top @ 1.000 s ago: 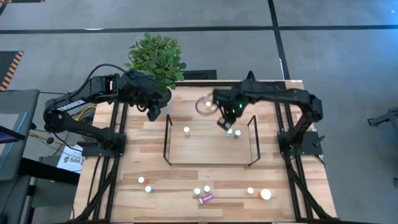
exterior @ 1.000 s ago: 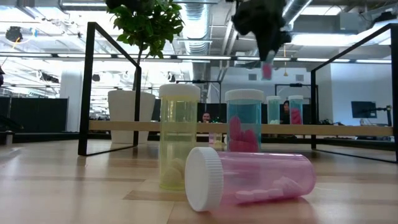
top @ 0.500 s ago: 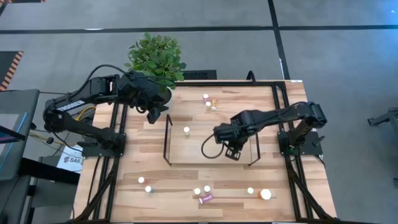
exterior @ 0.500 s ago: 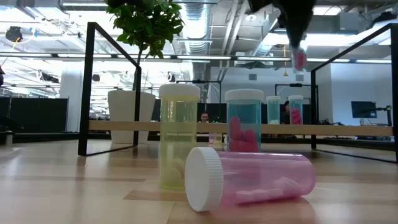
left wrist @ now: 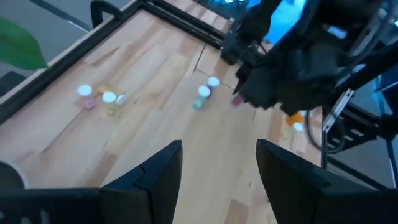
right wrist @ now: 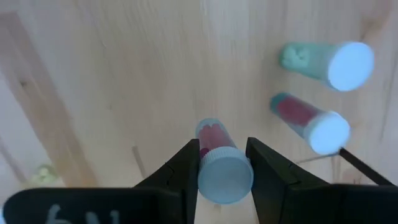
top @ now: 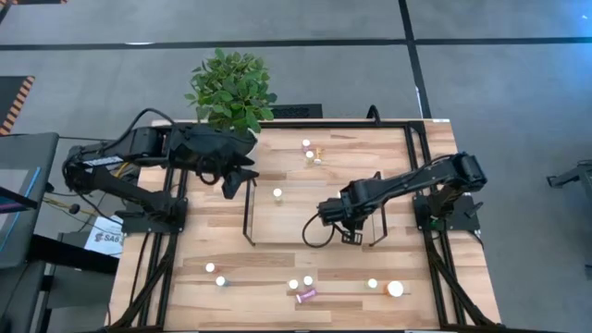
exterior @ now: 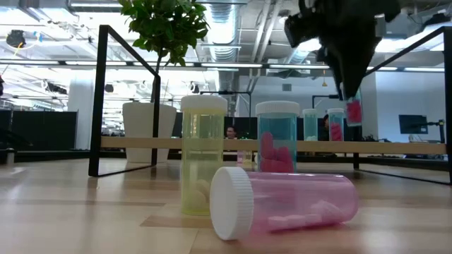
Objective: Pick and place medicine bottles onto shelf by color
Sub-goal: Put the blue pill bottle on the shelf
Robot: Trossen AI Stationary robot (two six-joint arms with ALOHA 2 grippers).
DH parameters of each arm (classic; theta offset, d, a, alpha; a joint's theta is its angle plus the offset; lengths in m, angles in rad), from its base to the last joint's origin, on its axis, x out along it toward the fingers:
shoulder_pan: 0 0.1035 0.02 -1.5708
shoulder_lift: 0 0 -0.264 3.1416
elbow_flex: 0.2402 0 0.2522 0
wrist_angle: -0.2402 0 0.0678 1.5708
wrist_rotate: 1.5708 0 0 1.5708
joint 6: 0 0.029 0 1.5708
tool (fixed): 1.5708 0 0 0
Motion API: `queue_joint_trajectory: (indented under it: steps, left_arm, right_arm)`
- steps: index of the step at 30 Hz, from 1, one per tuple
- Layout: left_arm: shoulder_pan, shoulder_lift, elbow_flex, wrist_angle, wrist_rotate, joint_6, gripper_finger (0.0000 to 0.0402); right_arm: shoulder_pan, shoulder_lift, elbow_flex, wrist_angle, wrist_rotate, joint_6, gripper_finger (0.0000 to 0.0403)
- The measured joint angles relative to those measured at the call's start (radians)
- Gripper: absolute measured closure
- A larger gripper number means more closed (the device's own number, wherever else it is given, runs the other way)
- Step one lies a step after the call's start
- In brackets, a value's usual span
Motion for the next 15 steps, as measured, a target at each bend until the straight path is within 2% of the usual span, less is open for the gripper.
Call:
queue_joint_trajectory:
  steps: [6,15]
  left_arm:
    - [-0.067,0.000,0.000,0.015,-0.038,-0.044,0.0210]
    - [-0.103,0.000,0.000,0.015,-0.096,-0.058,0.0210]
  right_arm:
    - [-0.001,-0.001,-0.074,0.075,0.000,-0.018,0.0275]
    - [-0.008,-0.005,-0.124,0.143,0.005,-0.078,0.0275]
